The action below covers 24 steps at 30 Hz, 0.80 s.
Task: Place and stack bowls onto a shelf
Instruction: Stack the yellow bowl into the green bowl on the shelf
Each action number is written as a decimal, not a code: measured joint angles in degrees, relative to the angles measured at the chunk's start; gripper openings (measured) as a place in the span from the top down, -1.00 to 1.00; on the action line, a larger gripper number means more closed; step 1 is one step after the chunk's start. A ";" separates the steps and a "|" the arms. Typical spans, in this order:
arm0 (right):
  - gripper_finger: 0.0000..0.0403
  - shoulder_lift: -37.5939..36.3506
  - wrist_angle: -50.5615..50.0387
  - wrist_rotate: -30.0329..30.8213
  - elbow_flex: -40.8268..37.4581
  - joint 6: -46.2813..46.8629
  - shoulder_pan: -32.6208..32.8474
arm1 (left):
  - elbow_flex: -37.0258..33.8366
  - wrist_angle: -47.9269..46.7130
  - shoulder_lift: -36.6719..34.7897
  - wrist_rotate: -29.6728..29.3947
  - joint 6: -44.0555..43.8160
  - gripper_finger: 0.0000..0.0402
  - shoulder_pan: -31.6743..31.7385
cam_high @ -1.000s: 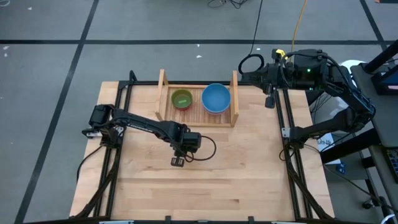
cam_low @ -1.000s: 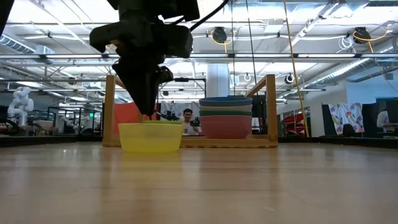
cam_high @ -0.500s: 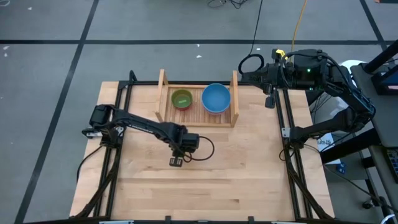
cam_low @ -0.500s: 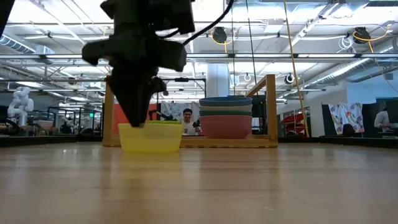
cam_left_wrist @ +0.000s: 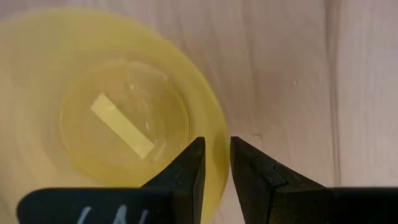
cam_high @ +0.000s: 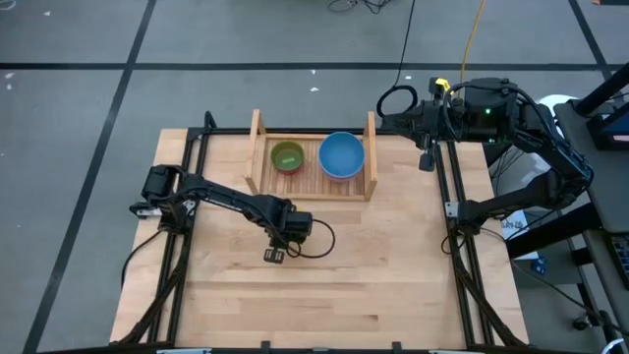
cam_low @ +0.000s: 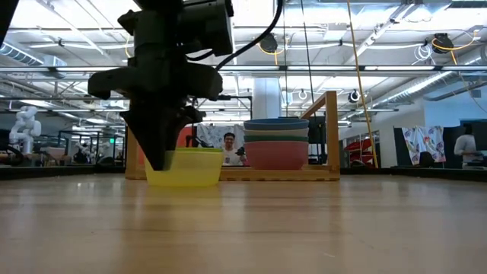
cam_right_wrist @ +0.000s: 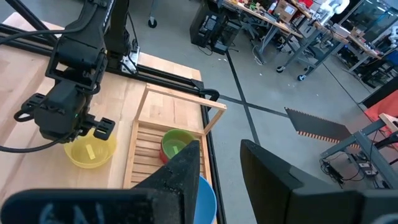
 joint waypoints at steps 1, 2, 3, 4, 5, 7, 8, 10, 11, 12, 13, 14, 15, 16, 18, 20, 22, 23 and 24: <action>0.45 0.00 -0.01 0.00 0.00 0.00 0.01 | 0.00 0.41 0.00 0.00 0.29 0.60 0.00; 0.45 0.00 -0.02 0.00 0.00 0.00 0.02 | 0.00 0.72 0.00 0.00 0.42 0.61 0.00; 0.45 0.00 -0.02 0.00 0.00 0.00 0.00 | 0.00 1.00 0.00 0.00 0.42 0.64 0.00; 0.45 0.00 -0.01 0.00 0.00 0.00 0.01 | 0.00 1.36 0.00 0.00 0.40 0.69 0.00; 0.45 0.00 -0.01 0.00 0.00 0.00 0.02 | 0.00 1.58 0.00 -0.02 0.35 0.75 0.00; 0.45 0.00 0.00 0.00 0.00 0.00 0.02 | 0.02 1.53 -0.04 -0.91 0.14 0.90 0.04; 0.45 0.00 -0.02 0.00 0.00 0.00 0.02 | 0.08 1.59 -0.13 -1.97 -0.36 0.94 0.03; 0.45 0.00 -0.02 0.00 0.00 0.00 0.00 | 0.09 1.82 -0.13 -4.46 -1.10 0.95 0.03; 0.45 0.00 -0.02 0.00 0.00 0.00 0.00 | 0.09 1.87 -0.11 -5.72 -1.62 0.95 0.04; 0.45 0.00 -0.01 0.00 0.00 0.00 0.00 | 0.09 1.91 -0.11 -7.02 -2.30 0.96 0.04; 0.45 0.00 -0.01 0.00 0.00 0.00 0.00 | 0.08 1.88 -0.11 -7.96 -2.99 0.97 0.04; 0.45 0.00 -0.01 0.00 0.00 0.00 0.00 | 0.07 1.86 -0.06 -8.62 -3.60 0.97 0.04; 0.45 0.00 -0.01 0.00 0.00 0.00 0.01 | 0.07 1.76 -0.06 -8.80 -4.12 0.97 0.04; 0.45 0.00 -0.02 0.00 0.00 0.00 0.00 | 0.16 1.48 -0.23 -8.83 -4.40 0.98 0.04; 0.45 0.00 -0.01 0.00 0.00 0.00 0.01 | 1.30 0.10 -0.46 -9.13 -4.15 0.98 -0.28; 0.45 0.00 0.00 0.00 0.00 0.00 0.02 | 3.74 -2.99 -0.73 -11.92 -2.16 0.98 -1.24; 0.45 0.00 -0.02 0.00 0.00 0.00 0.00 | 6.89 -7.92 -1.37 -15.33 -0.29 0.98 -2.32; 0.45 0.00 0.00 0.00 0.00 0.00 0.00 | 8.71 -9.62 -1.48 -16.51 0.75 0.98 -2.77; 0.45 0.00 0.00 0.00 0.00 0.00 0.00 | 10.44 -10.86 -1.63 -16.91 1.39 0.98 -2.99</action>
